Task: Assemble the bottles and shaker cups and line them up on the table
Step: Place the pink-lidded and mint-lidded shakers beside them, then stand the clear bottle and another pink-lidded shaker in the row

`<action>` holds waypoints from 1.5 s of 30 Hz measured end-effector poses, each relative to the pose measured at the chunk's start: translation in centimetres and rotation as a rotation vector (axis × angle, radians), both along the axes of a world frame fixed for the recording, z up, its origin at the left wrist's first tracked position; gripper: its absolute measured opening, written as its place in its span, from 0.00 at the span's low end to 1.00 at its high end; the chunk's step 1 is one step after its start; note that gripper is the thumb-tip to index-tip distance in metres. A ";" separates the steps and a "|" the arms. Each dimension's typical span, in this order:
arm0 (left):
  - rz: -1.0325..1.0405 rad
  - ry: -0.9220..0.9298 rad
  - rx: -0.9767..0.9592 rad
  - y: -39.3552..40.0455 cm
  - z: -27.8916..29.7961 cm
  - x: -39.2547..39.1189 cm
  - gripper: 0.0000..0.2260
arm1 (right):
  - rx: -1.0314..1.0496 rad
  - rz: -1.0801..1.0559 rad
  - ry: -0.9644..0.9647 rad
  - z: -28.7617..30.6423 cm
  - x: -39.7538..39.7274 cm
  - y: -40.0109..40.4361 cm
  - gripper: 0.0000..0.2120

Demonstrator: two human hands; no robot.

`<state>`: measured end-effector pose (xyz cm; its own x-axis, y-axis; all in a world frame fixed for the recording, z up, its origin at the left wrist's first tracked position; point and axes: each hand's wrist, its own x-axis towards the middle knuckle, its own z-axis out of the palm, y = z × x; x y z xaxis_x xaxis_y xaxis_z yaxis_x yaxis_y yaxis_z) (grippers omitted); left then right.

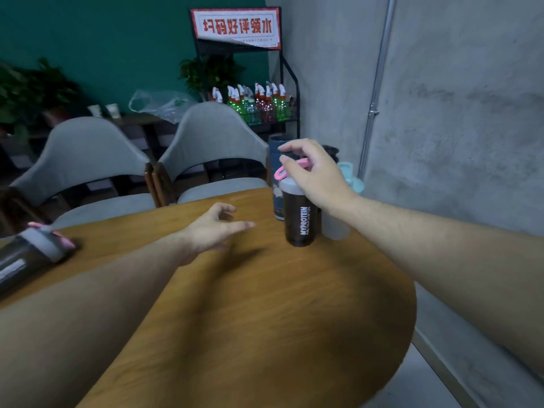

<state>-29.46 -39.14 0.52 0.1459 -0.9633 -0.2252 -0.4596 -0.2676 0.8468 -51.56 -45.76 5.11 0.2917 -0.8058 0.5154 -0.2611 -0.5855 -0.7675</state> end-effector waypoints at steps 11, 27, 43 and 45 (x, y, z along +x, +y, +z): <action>0.219 -0.332 -0.060 16.8 1.6 16.6 0.14 | 0.156 0.328 0.267 -0.3 17.7 11.4 0.19; 0.773 -0.751 0.075 26.6 0.3 37.6 0.33 | 0.708 0.314 0.543 -3.8 40.8 17.7 0.37; 0.817 -0.088 0.354 24.5 -3.6 45.6 0.43 | 0.917 -0.035 0.325 -8.2 55.4 15.1 0.61; 0.811 -0.097 0.357 24.4 -3.6 45.7 0.40 | 0.943 -0.038 0.293 -8.3 55.9 14.8 0.57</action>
